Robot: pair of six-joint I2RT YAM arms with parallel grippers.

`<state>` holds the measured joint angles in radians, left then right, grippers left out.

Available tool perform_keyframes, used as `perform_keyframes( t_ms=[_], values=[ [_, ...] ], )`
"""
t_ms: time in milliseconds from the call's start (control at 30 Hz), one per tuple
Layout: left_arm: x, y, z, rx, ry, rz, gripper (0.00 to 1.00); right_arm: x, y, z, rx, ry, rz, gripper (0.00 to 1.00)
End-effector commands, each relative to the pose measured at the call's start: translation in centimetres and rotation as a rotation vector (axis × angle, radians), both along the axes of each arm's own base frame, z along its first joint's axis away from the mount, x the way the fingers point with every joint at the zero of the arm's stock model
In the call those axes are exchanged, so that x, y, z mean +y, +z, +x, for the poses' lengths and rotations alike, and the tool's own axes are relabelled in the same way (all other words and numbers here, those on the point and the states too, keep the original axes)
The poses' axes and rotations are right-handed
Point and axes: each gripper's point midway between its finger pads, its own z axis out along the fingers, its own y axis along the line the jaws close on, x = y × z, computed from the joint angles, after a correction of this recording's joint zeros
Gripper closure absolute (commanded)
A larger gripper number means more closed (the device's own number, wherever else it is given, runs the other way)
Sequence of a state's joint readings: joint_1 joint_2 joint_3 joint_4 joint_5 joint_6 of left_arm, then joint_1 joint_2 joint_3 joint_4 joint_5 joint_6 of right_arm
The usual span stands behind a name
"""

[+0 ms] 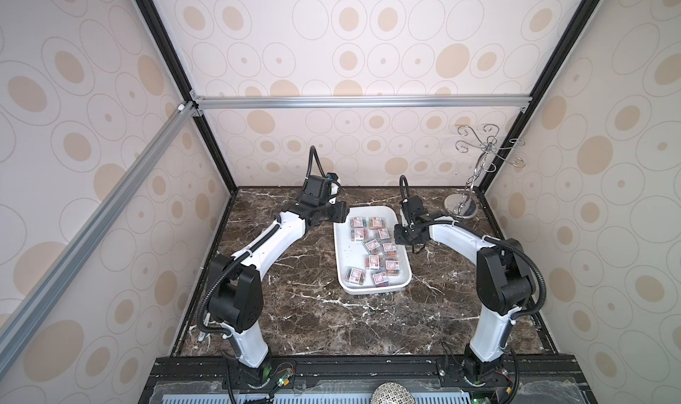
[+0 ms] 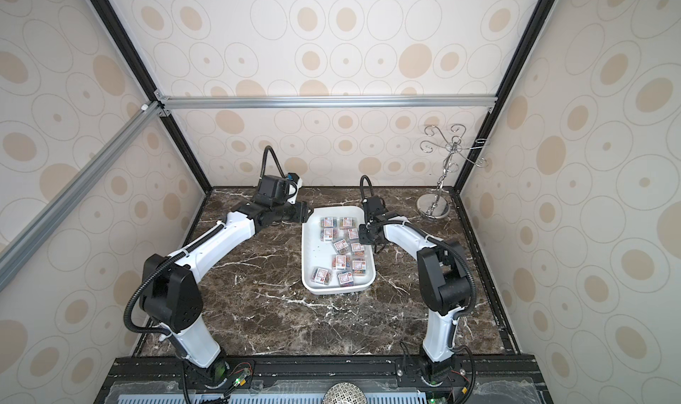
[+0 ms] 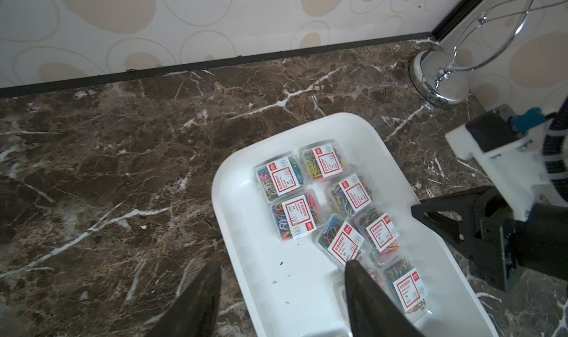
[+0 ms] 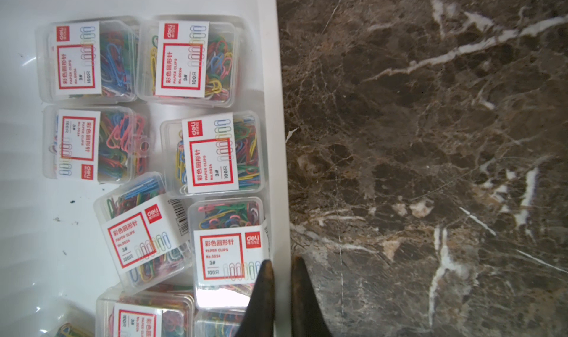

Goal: Take the paper clips out of the storage box
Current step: Move the storage box to the center of the board, then pick up the boxed paper clips from the storage box.

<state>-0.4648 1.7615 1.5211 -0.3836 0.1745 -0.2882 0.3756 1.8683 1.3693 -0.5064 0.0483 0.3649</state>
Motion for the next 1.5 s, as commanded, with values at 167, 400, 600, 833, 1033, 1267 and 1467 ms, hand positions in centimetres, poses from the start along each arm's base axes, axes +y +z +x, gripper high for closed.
perform_keyframes(
  t_ms=[167, 400, 600, 833, 1033, 1267, 1467],
  values=[
    [-3.7, -3.1, 1.1, 0.065, 0.037, 0.133, 0.36, -0.3, 0.0, -0.5, -0.017, -0.092, 0.070, 1.00],
    [-6.3, -7.0, -0.3, 0.142, -0.010, 0.216, 0.36, -0.5, -0.1, -1.2, -0.019, -0.089, 0.074, 1.00],
    [-7.5, -9.6, -2.1, 0.197, -0.032, 0.226, 0.35, -0.7, -0.7, -1.6, -0.008, -0.079, 0.063, 1.00],
    [-7.5, -12.0, -3.5, 0.216, 0.072, 0.233, 0.31, -0.5, -0.9, -1.7, -0.003, -0.068, 0.070, 1.00],
    [-7.9, -13.6, -3.9, 0.223, 0.120, 0.160, 0.29, -0.6, -1.0, -1.9, -0.001, -0.065, 0.068, 1.00],
    [-9.7, -14.6, -3.7, 0.241, 0.096, 0.095, 0.29, -0.5, -1.3, -2.2, 0.007, -0.060, 0.074, 1.00],
    [-10.2, -15.0, -3.3, 0.238, 0.105, 0.077, 0.29, -0.5, -1.2, -2.2, 0.006, -0.057, 0.075, 1.00]
  ],
)
